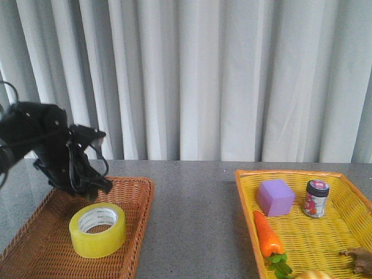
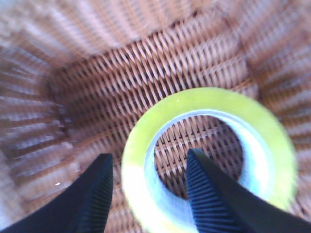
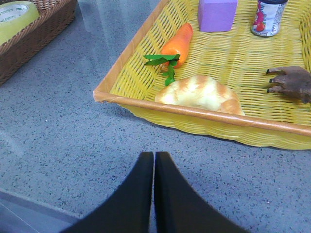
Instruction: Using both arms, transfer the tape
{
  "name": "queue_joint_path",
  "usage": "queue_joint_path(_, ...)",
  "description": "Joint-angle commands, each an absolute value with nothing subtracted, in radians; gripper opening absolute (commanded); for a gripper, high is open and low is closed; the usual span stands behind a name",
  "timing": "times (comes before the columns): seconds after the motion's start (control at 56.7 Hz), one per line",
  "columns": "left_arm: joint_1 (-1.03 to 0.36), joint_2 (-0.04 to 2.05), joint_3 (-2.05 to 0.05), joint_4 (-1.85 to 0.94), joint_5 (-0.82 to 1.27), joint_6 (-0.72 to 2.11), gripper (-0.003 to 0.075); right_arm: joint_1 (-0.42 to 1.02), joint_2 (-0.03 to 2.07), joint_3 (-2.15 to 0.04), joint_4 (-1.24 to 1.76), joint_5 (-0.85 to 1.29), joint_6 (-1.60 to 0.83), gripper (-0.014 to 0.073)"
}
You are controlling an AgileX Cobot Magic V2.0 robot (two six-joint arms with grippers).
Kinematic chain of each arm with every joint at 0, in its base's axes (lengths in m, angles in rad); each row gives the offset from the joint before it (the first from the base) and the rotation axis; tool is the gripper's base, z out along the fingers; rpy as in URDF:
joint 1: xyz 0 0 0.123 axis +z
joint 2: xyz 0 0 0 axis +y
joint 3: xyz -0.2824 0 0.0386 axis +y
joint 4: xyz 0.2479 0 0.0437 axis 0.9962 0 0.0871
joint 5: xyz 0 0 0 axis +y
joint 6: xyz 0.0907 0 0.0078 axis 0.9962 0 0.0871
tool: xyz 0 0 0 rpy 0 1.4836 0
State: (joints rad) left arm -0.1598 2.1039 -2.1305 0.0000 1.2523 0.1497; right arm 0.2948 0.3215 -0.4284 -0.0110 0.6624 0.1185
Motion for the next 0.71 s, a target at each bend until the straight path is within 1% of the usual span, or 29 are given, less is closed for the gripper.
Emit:
queue_joint_path(0.0,-0.160,1.961,-2.165,-0.008,1.250,0.140,0.0354,0.295,0.330,-0.457,-0.015,0.594,0.117,-0.0001)
queue_joint_path(0.176,-0.160,1.828,-2.165,-0.008,1.250,0.124,0.0349,0.295,0.330,-0.457,-0.018,0.595,0.117,-0.0001)
queue_joint_path(0.3,-0.160,1.722,-2.165,-0.008,1.250,0.123,0.0315,0.295,0.330,-0.457,-0.018,0.595,0.117,-0.0001)
queue_joint_path(0.406,-0.160,1.640,-2.163,-0.011,1.250,0.122,0.0241,0.295,0.330,-0.457,-0.018,0.595,0.117,-0.0001)
queue_joint_path(0.653,-0.160,1.464,-2.148,-0.092,1.250,0.128,-0.0009,0.295,0.330,-0.457,-0.018,0.600,0.117,-0.0001)
queue_joint_path(0.688,-0.160,1.438,-2.127,-0.114,1.250,0.135,-0.0008,0.295,0.330,-0.457,-0.018,0.600,0.117,-0.0001)
